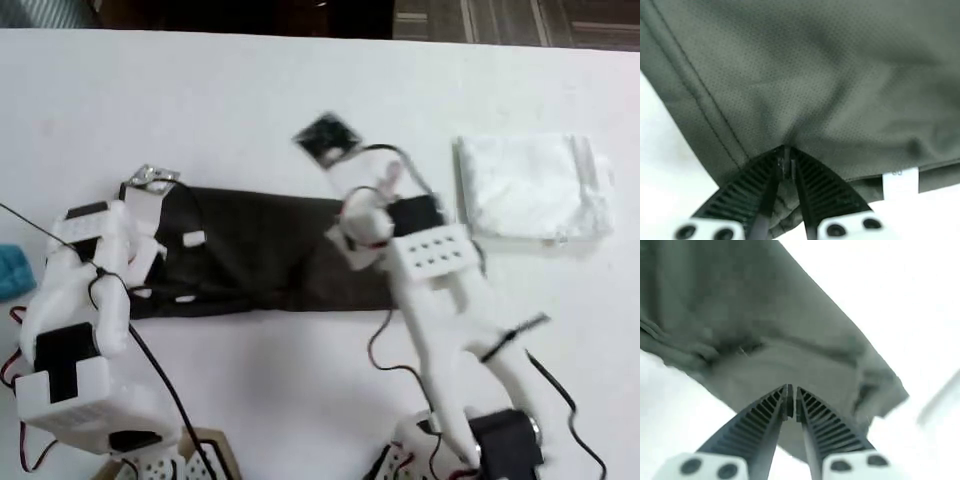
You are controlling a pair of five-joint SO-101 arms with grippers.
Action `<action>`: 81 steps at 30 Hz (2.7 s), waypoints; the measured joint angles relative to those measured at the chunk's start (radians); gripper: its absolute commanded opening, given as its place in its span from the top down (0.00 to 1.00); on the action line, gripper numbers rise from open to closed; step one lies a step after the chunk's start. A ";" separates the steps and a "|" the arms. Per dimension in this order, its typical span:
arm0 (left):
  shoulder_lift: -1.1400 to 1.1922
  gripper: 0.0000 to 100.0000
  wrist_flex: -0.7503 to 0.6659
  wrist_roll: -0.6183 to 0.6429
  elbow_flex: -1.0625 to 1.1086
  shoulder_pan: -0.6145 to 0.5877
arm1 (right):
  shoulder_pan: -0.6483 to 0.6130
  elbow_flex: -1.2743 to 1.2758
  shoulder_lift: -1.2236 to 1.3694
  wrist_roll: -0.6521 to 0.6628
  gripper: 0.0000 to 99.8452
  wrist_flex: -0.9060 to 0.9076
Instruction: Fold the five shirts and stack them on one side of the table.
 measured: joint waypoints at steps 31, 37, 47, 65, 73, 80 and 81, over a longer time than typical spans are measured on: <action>0.000 0.97 0.083 0.000 -0.061 0.031 | 0.408 0.954 -0.425 -0.002 0.98 -0.651; 0.000 0.97 0.253 0.112 -0.279 0.048 | 0.408 0.954 -0.425 -0.002 0.98 -0.651; 0.081 0.76 0.193 0.199 -0.427 -0.109 | 0.408 0.954 -0.425 -0.002 0.98 -0.651; 0.726 0.91 0.595 0.201 -1.071 -0.101 | 0.408 0.954 -0.425 -0.002 0.98 -0.651; 0.793 0.97 0.694 0.204 -1.178 -0.031 | 0.408 0.954 -0.425 -0.002 0.98 -0.651; 0.755 0.97 0.697 0.186 -1.192 -0.130 | 0.408 0.954 -0.425 -0.002 0.98 -0.651; 0.752 0.97 0.697 0.173 -1.204 -0.163 | 0.408 0.954 -0.425 -0.002 0.98 -0.651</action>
